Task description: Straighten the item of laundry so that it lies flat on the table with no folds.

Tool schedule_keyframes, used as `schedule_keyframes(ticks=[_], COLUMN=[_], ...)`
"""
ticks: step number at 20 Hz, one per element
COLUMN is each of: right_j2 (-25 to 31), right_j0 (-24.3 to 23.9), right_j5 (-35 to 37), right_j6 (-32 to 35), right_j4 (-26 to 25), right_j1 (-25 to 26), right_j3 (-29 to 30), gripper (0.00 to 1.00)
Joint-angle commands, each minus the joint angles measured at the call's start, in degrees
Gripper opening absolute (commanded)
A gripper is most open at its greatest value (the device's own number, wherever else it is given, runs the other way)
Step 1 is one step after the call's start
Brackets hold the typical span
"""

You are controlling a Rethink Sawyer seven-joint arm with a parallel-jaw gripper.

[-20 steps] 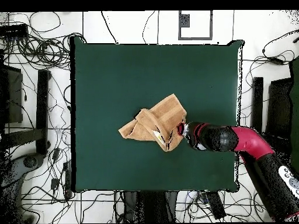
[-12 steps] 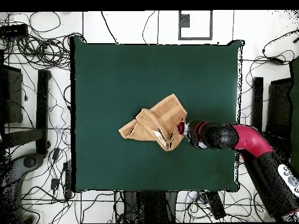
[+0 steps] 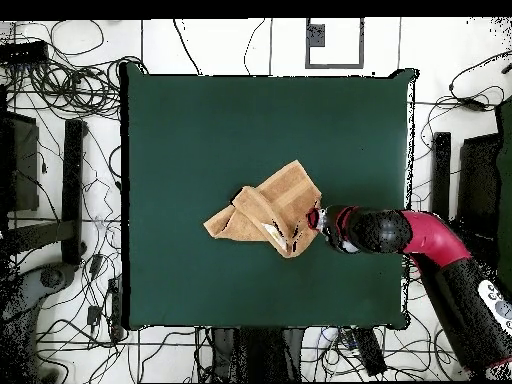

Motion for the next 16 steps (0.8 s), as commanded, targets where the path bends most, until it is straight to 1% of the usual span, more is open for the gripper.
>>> schedule_keyframes(ticks=[1,11,16], right_j2=[2.32,2.58,2.52], right_j0=[1.59,0.08,-0.74], right_j5=[5.12,5.39,5.43], right_j6=[-19.72,-20.19,-20.11], right_j4=[-0.65,-1.12,-1.41], right_j1=[0.35,-0.52,-2.0], right_j3=[-5.7,-4.5,-3.14], gripper=[0.0,0.0,0.0])
